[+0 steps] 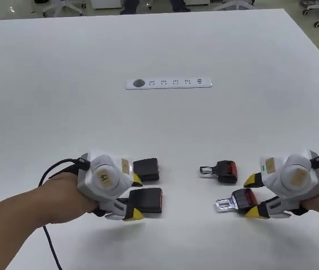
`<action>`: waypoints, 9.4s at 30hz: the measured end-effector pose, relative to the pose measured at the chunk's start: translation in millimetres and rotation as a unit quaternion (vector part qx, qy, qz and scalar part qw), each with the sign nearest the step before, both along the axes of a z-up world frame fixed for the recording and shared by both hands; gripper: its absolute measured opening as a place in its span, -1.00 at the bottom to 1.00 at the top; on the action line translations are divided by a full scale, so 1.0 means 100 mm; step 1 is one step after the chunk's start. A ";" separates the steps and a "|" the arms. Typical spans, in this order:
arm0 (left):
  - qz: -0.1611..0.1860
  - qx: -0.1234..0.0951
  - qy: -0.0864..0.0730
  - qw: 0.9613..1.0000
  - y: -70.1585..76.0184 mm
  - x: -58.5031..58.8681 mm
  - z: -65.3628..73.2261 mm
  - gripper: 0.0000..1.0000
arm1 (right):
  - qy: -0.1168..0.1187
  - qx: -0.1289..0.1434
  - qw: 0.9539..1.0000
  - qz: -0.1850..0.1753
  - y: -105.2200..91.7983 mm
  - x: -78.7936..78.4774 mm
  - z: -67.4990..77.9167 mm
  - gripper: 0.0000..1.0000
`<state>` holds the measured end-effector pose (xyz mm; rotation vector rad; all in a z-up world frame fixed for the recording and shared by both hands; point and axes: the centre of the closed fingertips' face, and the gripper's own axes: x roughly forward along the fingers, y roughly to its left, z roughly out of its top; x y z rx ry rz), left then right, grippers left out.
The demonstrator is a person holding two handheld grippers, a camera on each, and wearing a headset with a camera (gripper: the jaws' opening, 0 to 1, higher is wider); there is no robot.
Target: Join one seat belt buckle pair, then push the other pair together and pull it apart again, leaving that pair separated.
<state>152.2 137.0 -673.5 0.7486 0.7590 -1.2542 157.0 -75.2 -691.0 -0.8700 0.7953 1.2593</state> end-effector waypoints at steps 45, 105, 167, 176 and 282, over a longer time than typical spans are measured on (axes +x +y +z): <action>-0.020 0.017 -0.020 0.999 0.04 0.00 -0.17 -0.36 | 0.034 -0.005 0.999 -0.006 -0.06 -0.04 -0.04 -0.34; -0.025 0.026 -0.012 0.999 0.05 0.02 -0.17 -0.36 | 0.011 0.013 1.000 0.005 1.20 -0.04 0.00 -0.33; -0.024 0.017 -0.003 1.000 0.08 0.02 -0.17 -0.39 | 0.026 0.030 0.999 0.017 1.49 -0.05 -0.04 -0.38; -0.020 0.014 -0.002 1.000 0.07 0.01 -0.15 -0.38 | 0.026 0.030 0.999 0.010 1.53 -0.02 -0.04 -0.38; 0.070 -0.019 -0.004 0.997 0.34 0.90 0.24 0.03 | -0.038 0.031 0.998 -0.036 0.46 0.70 0.35 -0.23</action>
